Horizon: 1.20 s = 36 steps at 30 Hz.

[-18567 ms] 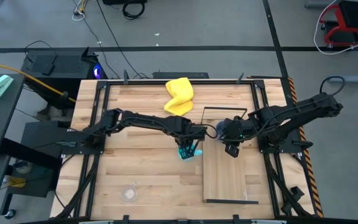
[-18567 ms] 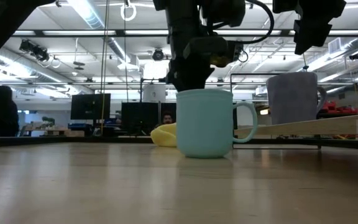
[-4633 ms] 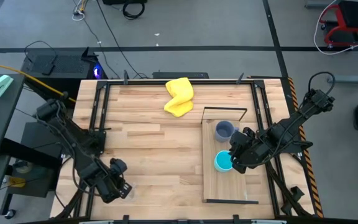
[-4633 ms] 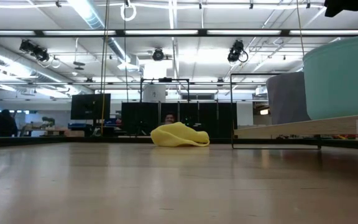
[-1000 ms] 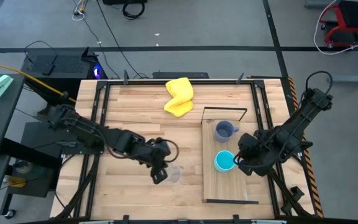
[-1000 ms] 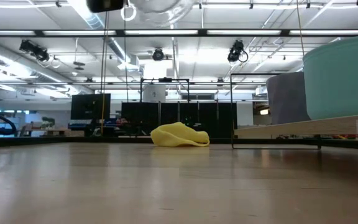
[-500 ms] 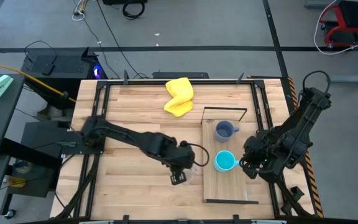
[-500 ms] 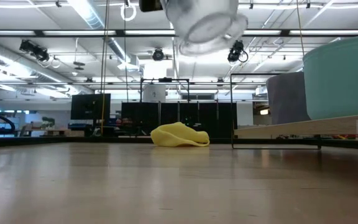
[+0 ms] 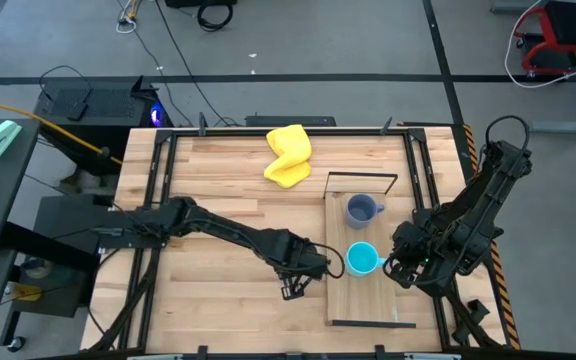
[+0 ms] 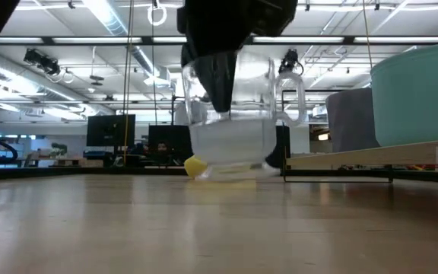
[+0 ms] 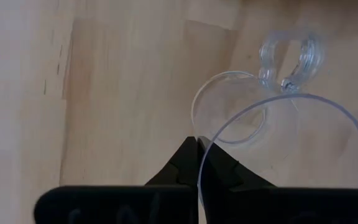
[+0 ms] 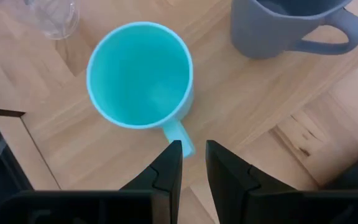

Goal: Stack small to large cups/mugs on shelf
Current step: Put the transparent mug on the shelf

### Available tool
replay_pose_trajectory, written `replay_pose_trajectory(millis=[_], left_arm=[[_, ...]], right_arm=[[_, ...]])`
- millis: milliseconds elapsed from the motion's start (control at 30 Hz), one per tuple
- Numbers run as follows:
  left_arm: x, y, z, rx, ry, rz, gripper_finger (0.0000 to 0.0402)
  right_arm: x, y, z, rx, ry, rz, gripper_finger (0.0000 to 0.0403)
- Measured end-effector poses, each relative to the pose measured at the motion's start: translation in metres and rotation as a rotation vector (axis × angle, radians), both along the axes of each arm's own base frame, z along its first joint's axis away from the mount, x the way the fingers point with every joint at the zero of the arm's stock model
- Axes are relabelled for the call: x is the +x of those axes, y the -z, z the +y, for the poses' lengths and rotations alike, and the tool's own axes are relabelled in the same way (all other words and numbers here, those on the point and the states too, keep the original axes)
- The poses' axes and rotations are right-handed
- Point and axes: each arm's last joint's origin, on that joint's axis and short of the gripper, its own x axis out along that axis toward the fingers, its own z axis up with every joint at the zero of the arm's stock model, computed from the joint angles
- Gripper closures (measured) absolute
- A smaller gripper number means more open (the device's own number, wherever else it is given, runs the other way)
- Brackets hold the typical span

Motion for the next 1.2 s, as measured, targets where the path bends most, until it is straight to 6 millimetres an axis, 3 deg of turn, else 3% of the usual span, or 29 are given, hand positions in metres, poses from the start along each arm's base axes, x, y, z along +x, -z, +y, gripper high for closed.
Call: replay_pose_trajectory(millis=[167, 1000, 1200], left_arm=[[0.007, 0.014, 0.000, 0.001, 0.003, 0.000, 0.0393], [0.015, 0.027, 0.001, -0.002, 0.048, -0.003, 0.0395], [0.016, 0.031, 0.002, 0.003, 0.046, 0.007, 0.0363]], right_arm=[[-0.001, 0.004, -0.001, -0.010, 0.001, 0.008, 0.0323], [0.000, 0.004, 0.000, -0.007, 0.003, 0.005, 0.0323], [0.000, 0.004, 0.000, -0.006, 0.002, 0.002, 0.0323]])
